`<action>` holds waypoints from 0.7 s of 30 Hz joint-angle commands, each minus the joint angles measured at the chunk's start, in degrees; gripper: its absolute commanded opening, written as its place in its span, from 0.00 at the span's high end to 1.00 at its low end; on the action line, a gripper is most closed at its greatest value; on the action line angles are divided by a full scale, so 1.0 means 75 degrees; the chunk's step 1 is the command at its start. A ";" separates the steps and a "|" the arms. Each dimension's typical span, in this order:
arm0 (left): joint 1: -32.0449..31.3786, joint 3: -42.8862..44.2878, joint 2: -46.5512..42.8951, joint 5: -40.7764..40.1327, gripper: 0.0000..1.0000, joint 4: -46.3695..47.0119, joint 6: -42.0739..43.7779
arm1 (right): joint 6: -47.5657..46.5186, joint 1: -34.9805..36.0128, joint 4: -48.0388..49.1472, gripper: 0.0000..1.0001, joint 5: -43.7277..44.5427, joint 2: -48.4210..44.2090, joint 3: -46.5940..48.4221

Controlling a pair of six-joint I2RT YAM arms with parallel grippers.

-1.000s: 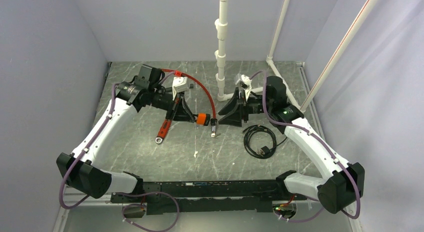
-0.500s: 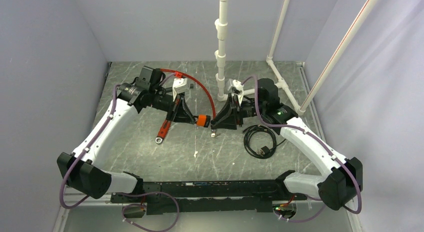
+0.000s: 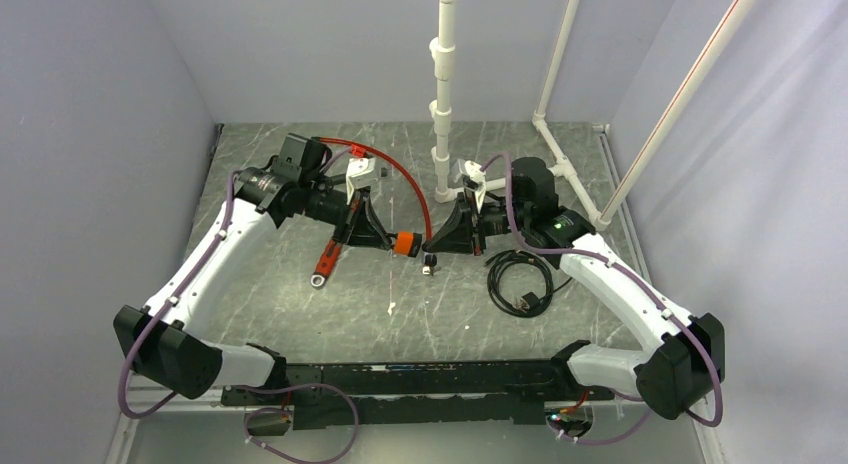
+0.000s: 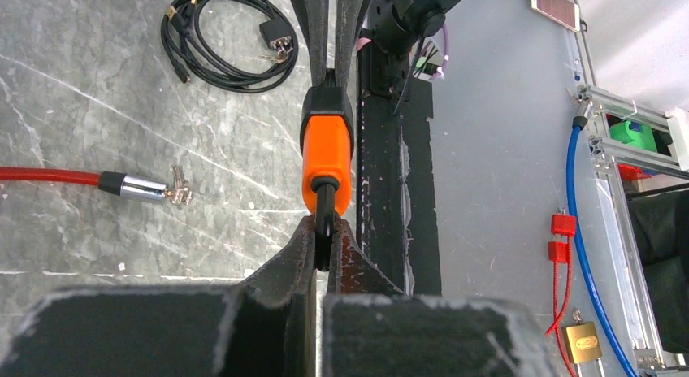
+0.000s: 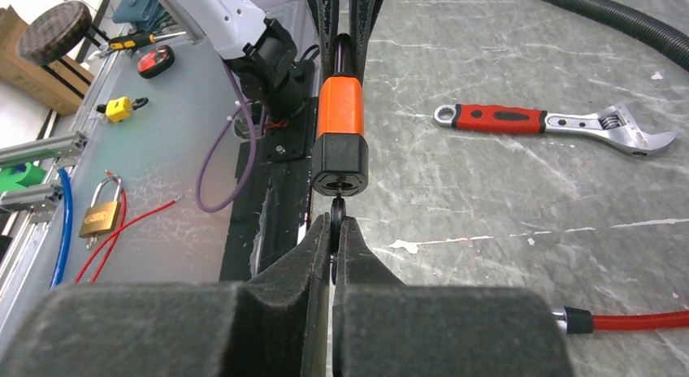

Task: Lock with the key
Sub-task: Lock the lock.

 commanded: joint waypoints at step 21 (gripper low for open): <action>0.0723 0.0042 -0.0244 0.0293 1.00 -0.0380 0.0781 | -0.0654 -0.1142 -0.0750 1.00 -0.0084 -0.0291 0.0193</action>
